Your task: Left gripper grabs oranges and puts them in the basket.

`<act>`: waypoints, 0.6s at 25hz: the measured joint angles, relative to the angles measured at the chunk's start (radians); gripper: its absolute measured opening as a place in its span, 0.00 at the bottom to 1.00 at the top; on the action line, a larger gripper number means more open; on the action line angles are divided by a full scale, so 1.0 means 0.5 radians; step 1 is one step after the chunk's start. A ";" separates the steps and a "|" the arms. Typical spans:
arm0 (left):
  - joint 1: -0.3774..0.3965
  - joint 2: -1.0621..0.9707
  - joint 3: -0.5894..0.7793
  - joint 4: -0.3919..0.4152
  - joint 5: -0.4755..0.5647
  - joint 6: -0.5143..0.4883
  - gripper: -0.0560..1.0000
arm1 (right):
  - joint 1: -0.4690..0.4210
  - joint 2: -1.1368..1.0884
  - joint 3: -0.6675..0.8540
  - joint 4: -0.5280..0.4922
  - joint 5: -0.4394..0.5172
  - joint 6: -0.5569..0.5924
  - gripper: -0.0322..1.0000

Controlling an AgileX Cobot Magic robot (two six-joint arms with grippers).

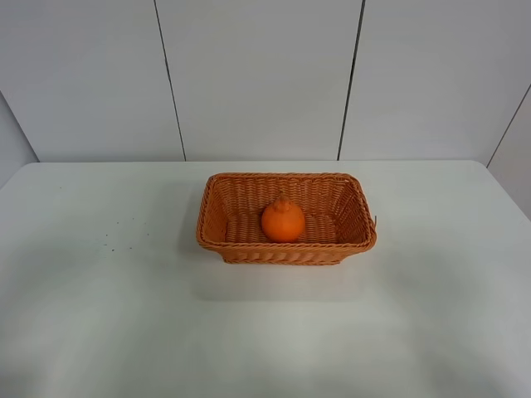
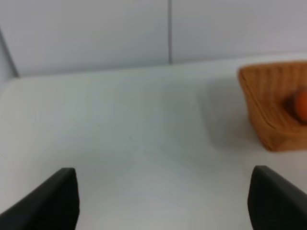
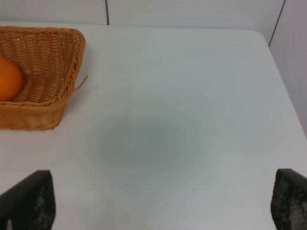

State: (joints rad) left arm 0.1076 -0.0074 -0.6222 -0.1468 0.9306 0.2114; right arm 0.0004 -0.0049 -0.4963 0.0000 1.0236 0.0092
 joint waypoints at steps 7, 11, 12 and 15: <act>-0.002 0.000 0.000 0.129 0.031 -0.032 0.83 | 0.000 0.000 0.000 0.000 0.000 0.000 0.70; -0.016 0.000 0.000 0.241 0.053 -0.110 0.83 | 0.000 0.000 0.000 0.000 0.000 0.000 0.70; -0.020 0.000 0.003 0.249 0.060 -0.137 0.83 | 0.000 0.000 0.000 0.000 0.000 0.000 0.70; -0.022 0.000 0.065 0.294 0.097 -0.213 0.83 | 0.000 0.000 0.000 0.000 0.000 0.000 0.70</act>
State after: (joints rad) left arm 0.0967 -0.0074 -0.5895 0.0000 0.9791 0.1047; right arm 0.0004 -0.0049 -0.4963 0.0000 1.0236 0.0092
